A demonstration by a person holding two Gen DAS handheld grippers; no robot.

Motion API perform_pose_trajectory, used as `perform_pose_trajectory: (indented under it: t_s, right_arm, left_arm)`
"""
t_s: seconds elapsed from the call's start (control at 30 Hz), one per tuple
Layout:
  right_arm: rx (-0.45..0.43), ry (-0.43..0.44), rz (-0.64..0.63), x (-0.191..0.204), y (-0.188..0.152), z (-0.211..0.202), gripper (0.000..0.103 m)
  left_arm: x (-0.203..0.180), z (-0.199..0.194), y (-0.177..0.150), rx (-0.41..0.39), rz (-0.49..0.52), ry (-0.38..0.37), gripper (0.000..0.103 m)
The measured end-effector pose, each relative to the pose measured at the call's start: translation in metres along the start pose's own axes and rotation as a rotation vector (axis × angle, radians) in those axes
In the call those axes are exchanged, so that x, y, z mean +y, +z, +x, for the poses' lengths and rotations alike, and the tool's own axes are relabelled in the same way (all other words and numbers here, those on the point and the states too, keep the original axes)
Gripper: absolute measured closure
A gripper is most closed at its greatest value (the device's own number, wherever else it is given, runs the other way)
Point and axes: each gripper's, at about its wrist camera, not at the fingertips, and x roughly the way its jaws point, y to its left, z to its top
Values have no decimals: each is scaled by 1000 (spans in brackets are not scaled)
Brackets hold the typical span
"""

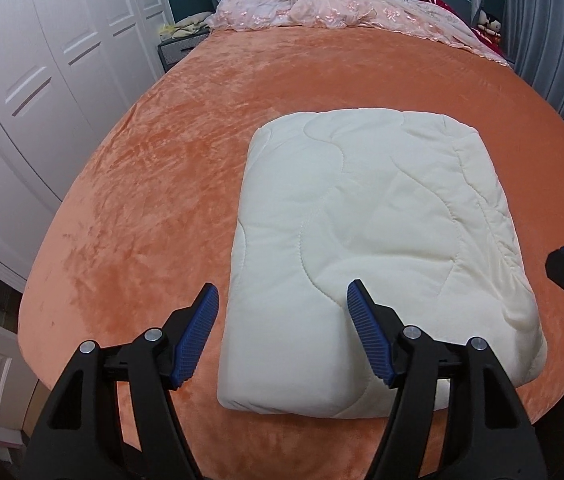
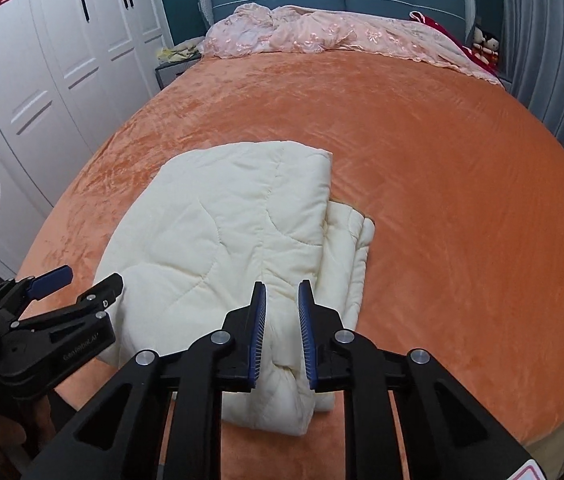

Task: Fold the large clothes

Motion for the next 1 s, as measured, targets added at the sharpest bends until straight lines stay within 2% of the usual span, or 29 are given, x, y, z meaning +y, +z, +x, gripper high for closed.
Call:
perform_pose_trajectory:
  t_s: [0.23, 0.47, 0.8, 1.0]
  right_arm:
    - [110, -43, 42, 8, -3, 58, 88]
    - [169, -43, 43, 3, -14, 87, 87]
    - [193, -15, 64, -5, -18, 114, 86]
    - [185, -14, 52, -7, -20, 119, 85]
  left_arm:
    - [-10, 21, -2, 62, -1, 3, 38]
    - [-15, 43, -10, 81, 11, 33, 27]
    - [-18, 67, -17, 58, -14, 58, 15]
    - [-18, 76, -17, 43, -19, 64, 13]
